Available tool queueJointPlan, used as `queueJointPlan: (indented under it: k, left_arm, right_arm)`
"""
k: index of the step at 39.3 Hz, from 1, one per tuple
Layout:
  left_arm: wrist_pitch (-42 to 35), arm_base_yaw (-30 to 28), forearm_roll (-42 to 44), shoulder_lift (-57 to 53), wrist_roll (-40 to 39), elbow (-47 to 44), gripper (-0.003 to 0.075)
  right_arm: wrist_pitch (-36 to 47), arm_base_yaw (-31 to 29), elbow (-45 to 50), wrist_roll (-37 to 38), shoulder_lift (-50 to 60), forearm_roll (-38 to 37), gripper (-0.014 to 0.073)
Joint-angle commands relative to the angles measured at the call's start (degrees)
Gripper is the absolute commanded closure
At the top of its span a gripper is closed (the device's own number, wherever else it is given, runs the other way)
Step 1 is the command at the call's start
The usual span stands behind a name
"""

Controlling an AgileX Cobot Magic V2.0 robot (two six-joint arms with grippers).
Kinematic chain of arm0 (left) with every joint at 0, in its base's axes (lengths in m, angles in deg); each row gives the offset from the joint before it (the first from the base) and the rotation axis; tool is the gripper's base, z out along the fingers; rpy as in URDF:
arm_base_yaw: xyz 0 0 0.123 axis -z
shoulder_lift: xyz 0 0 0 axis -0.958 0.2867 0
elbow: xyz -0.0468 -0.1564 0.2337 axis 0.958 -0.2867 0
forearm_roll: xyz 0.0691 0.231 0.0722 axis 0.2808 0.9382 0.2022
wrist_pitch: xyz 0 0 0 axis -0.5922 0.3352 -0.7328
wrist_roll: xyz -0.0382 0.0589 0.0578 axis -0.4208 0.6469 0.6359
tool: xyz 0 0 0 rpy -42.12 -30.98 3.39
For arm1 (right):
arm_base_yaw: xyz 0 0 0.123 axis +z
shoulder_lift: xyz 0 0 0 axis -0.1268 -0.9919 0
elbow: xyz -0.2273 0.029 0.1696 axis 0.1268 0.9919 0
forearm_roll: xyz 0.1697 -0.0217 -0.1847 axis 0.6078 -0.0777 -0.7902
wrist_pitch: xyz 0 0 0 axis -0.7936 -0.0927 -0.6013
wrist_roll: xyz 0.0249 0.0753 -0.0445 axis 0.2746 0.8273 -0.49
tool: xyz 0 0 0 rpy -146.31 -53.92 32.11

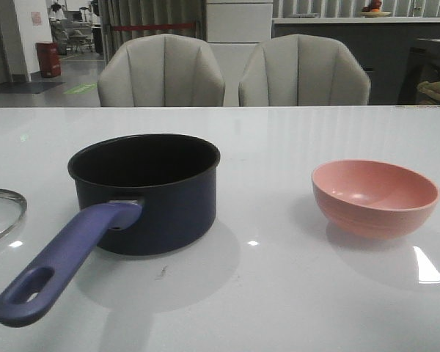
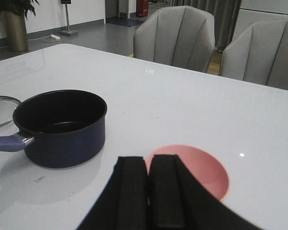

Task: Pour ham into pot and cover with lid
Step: 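Open the right gripper and raise it away from the bowl, then lower the left gripper onto the lid knob and grasp it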

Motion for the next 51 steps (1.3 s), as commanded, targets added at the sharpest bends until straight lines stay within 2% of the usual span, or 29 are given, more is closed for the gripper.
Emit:
queueJointPlan:
  k: [1,8,21,25,32,35,40,47,51]
  left_arm:
    - [2.7,-0.4,0.4,5.3,0.1,6.4,0.0124]
    - [9.8,-0.4,3.9,15.0,0.1,13.4,0.0124]
    - [12.0,-0.4,4.7,27.4,-0.2,20.3,0.0119]
    - [13.1,-0.4,4.9,30.8,-0.2,22.7,0.0083]
    - [16.2,-0.5,8.6,34.5,-0.4,26.8,0.0068]
    - [16.9,-0.5,10.5,35.8,-3.6,27.9,0.0068]
    - [17.1,-0.5,10.0,38.2,-4.8,28.3,0.0068]
    - [21.9,-1.1,9.7,42.6,-4.9,30.4,0.0072]
    - [22.9,-2.0,9.3,44.0,-7.5,31.1,0.0083]
  right_arm:
    - [4.0,0.2,-1.7,-0.5,-0.3,0.1,0.0447]
    - [4.0,0.2,-1.7,-0.5,-0.3,0.1,0.0447]
    - [4.0,0.2,-1.7,-0.5,-0.3,0.1,0.0447]
    - [4.0,0.2,-1.7,-0.5,-0.3,0.1,0.0447]
    - [4.0,0.2,-1.7,-0.5,-0.3,0.1,0.0447]
    - [4.0,0.2,-1.7,-0.5,-0.3,0.1,0.0447]
    - [4.0,0.2,-1.7,-0.5,-0.3,0.1,0.0447]
    - [4.0,0.2,-1.7,-0.5,-0.3,0.1,0.0447]
    - [4.0,0.2,-1.7,-0.5,-0.3,0.1,0.0447]
